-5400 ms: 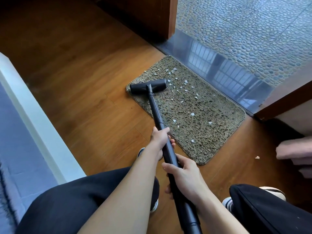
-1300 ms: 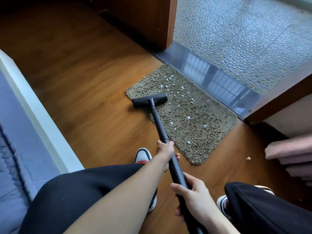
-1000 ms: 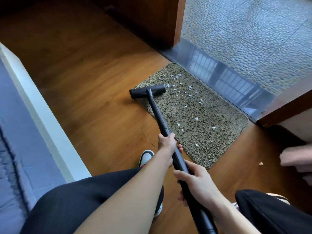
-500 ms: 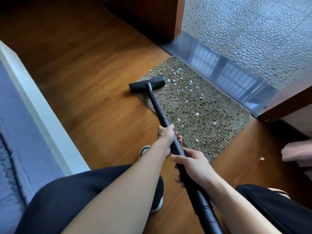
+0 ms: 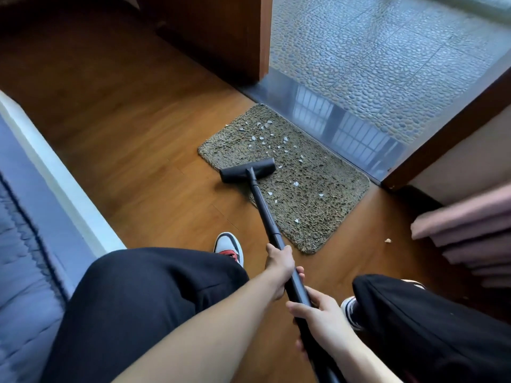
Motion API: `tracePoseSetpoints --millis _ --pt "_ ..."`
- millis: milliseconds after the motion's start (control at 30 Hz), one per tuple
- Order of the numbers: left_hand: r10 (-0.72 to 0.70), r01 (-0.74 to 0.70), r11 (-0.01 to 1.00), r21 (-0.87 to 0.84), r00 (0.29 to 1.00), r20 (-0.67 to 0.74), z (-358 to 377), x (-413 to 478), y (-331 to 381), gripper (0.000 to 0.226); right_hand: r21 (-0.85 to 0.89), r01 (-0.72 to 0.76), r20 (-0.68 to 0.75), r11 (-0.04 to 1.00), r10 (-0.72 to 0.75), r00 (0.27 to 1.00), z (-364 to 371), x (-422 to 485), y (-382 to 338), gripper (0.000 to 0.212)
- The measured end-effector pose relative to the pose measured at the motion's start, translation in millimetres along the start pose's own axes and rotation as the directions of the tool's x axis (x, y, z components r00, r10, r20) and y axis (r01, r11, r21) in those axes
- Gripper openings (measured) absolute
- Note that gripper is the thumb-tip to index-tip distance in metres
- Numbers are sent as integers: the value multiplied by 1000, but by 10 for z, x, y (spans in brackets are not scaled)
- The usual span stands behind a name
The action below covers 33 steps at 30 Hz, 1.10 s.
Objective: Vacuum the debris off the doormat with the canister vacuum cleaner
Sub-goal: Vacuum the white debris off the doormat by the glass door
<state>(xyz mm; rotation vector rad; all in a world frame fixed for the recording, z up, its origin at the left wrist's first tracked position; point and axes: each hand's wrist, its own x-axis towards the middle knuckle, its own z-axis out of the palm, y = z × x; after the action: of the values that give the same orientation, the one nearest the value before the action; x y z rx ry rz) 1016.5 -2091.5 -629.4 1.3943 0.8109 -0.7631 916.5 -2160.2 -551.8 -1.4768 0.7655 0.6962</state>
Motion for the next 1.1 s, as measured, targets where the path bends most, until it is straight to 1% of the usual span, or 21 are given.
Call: tracePoseSetpoints --millis 100,200,267,400,500,567,667,833,967,1100 --pt "14 -14 999 50 1000 10 138 -118 -103 18 15 50 -37 999 -49 998 -75 -164 137 19" --pt "30 -35 993 116 999 44 316 -279 -165 22 66 53 -73 996 -48 996 -185 -315 261 24" --pt "16 -27 991 132 996 87 454 -402 -235 23 91 55 -101 994 -46 994 -287 -428 362 26" --pt "-8 -10 993 115 987 160 725 -535 -410 24 124 77 -165 989 -56 985 -497 -663 570 19" --pt "-35 22 997 73 982 188 857 -547 -547 31 162 58 -172 985 -29 985 -581 -807 722 15" --pt "-44 28 995 95 983 177 916 -544 -647 32 180 45 -165 983 -15 986 -617 -845 813 17" --pt "-8 -8 993 122 991 133 950 -503 -704 31 167 38 -158 985 -11 987 -649 -795 863 19" --pt "13 -23 990 136 997 79 844 -312 -505 17 125 42 -116 991 -28 993 -613 -565 722 21" --pt "7 -21 985 170 997 80 815 -119 -342 17 144 51 -106 988 -36 994 -572 -385 564 18" --pt "-4 -13 979 201 996 87 847 75 -132 23 203 48 -101 978 -27 995 -552 -211 374 16"
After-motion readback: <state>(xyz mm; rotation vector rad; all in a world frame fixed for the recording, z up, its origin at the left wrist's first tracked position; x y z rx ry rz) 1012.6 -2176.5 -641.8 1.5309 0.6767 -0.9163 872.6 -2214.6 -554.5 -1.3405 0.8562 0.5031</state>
